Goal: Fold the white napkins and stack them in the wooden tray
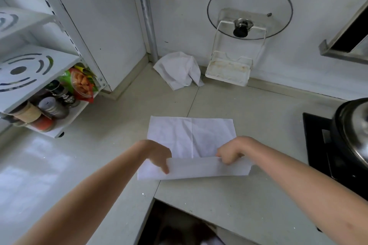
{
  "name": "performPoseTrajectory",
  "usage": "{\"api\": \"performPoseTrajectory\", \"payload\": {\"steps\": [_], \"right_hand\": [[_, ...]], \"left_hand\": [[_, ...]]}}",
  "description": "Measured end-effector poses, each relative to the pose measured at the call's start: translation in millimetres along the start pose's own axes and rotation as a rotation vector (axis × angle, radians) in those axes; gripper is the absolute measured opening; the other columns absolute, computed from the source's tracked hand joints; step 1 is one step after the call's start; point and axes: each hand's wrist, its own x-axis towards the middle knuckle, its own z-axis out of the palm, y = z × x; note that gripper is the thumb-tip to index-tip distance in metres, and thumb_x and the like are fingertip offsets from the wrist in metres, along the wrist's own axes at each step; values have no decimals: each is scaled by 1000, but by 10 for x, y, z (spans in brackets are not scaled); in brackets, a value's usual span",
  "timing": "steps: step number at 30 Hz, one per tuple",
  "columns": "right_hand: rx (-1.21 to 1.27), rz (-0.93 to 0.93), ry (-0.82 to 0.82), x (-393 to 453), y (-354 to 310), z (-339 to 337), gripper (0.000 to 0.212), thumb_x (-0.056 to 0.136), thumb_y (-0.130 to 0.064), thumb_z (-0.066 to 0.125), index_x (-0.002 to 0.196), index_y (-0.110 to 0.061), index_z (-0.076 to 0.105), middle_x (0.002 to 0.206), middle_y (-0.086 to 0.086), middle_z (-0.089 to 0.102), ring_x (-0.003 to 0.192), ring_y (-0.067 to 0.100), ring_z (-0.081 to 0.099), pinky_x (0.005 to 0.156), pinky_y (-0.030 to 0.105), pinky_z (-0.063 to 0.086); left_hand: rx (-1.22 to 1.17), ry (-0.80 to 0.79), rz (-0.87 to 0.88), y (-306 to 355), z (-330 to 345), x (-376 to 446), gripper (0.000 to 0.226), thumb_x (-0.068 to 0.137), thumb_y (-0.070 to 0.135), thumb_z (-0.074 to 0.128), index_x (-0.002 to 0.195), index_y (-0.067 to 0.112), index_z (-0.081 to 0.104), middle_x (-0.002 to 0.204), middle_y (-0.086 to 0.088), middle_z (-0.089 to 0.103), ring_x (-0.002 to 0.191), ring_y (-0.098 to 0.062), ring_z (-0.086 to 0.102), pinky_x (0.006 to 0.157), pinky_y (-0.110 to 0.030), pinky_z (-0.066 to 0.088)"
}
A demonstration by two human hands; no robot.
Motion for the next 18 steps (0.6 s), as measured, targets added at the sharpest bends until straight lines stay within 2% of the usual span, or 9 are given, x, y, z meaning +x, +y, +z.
{"api": "performPoseTrajectory", "payload": {"steps": [2,5,7,9,11,12,13,15,18], "right_hand": [[40,8,-83,32,13,52,39,89,-1,39,126,0,52,108,14,54,93,28,56,66,30,41],[56,5,-103,70,48,75,36,88,0,41,122,-1,54,102,9,52,88,26,53,64,29,43],[89,-1,-44,142,71,68,26,89,-1,39,105,-6,58,92,5,52,79,23,52,59,27,40],[174,-9,137,253,116,41,23,93,-5,36,76,-15,49,78,0,45,66,16,43,54,26,32],[285,-22,367,411,209,-14,31,96,-11,38,66,-18,37,76,0,41,64,15,39,52,26,26],[345,-6,476,487,259,-36,31,94,-10,39,65,-19,36,81,1,44,68,17,43,52,26,27],[377,25,565,564,302,-58,30,91,-7,40,65,-20,37,86,2,47,75,21,47,52,26,28],[395,101,679,659,326,-85,24,87,-1,40,70,-17,44,91,4,51,80,25,49,55,27,30],[380,168,781,755,311,-109,24,88,0,39,94,-11,59,97,6,59,88,27,53,66,27,35]], "left_hand": [[-25,-60,-9,29,67,30,47,90,46,58,122,12,54,107,-6,57,94,-23,53,79,-28,39],[-121,-72,-13,7,101,68,43,90,46,58,117,13,56,94,-4,57,92,-23,54,78,-27,38],[-149,-37,-4,-37,90,108,35,91,43,58,111,14,58,95,0,53,86,-19,49,73,-24,37],[-199,84,1,-104,64,169,29,94,34,56,113,13,58,106,-6,54,90,-19,49,71,-23,37],[-310,289,-8,-176,30,252,33,97,26,52,124,7,55,122,-9,54,104,-23,52,81,-25,38],[-382,388,-20,-212,22,301,29,98,23,49,120,6,57,120,-8,56,107,-25,53,82,-26,39],[-437,474,-33,-236,18,337,22,99,22,47,107,6,60,110,-8,58,100,-25,53,77,-26,40],[-480,586,-97,-264,9,401,27,100,19,43,78,8,53,83,-5,54,83,-23,48,62,-27,32],[-489,670,-175,-308,4,522,29,101,19,40,85,5,59,83,-6,52,79,-22,47,64,-28,32]]}}
